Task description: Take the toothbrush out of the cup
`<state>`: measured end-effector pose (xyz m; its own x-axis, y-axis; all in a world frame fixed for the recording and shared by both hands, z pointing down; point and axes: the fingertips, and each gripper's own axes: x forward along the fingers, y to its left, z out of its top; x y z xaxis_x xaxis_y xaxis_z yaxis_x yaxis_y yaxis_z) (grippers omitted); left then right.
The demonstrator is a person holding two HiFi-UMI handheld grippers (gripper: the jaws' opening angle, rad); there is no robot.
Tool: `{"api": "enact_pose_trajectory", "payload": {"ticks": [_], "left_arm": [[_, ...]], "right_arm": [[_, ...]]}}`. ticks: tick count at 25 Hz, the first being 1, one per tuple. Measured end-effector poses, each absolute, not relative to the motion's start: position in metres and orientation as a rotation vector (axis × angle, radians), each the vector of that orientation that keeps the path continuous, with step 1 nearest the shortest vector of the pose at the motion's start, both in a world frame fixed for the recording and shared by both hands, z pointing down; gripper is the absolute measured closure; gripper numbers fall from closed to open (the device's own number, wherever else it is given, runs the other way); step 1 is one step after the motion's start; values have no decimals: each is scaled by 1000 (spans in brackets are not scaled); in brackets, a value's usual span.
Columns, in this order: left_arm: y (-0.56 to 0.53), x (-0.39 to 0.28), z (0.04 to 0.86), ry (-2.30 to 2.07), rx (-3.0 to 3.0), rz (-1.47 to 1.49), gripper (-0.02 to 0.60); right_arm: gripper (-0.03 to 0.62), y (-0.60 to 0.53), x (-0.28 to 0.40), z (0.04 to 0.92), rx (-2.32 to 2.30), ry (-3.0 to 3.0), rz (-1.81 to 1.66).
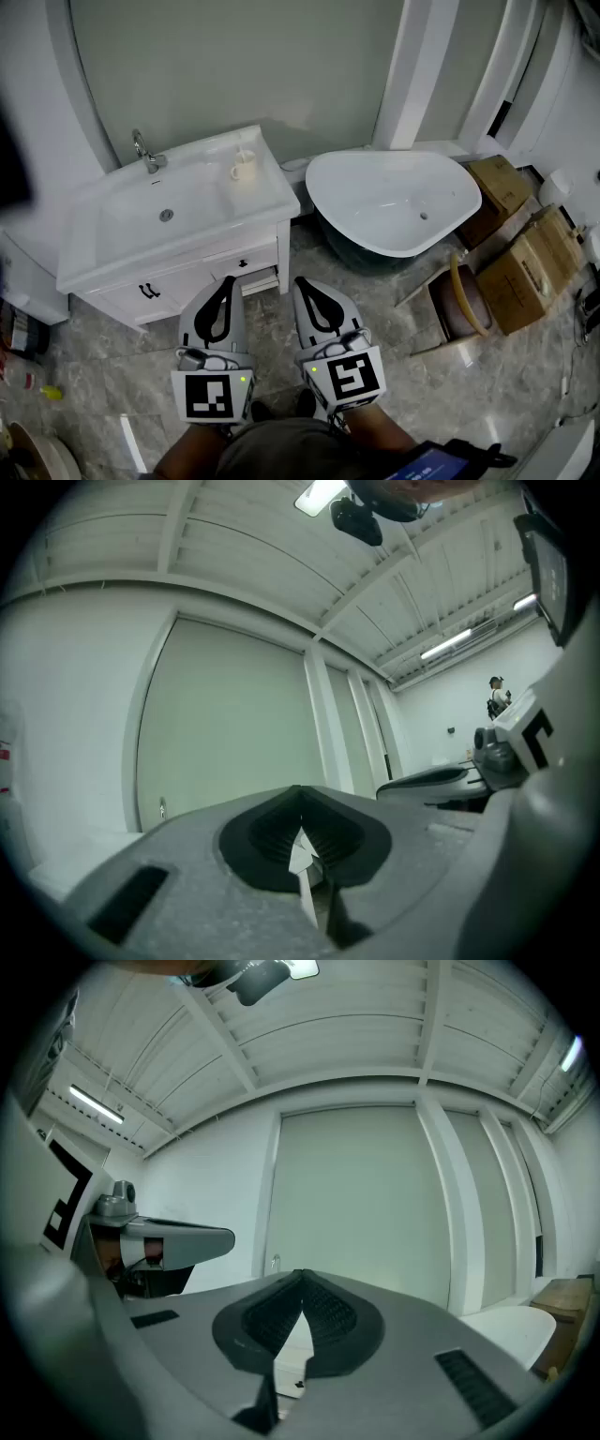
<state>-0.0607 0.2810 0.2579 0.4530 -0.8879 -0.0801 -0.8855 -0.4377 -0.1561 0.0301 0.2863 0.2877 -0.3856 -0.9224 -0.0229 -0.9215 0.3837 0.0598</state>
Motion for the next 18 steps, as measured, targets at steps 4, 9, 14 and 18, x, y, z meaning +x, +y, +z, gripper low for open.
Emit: {"api": "enact_pose_trajectory", "payload": {"ticks": [4,9,14,18], "left_arm": [[281,-43,258,1557,-2531,-33,571],[282,-18,261,1556,-2524,-61,569],[286,0,273,1589,-2507,-94,570],[286,0,286,1637,-2508,-162,571]], "right_arm": [[580,288,46,283,1732,-2644,-90],[579,287,75,283,1743,-2669,-61],[579,285,105,296,1750,-2658,-36],[579,279,125,312,1792,-2645,54]]}}
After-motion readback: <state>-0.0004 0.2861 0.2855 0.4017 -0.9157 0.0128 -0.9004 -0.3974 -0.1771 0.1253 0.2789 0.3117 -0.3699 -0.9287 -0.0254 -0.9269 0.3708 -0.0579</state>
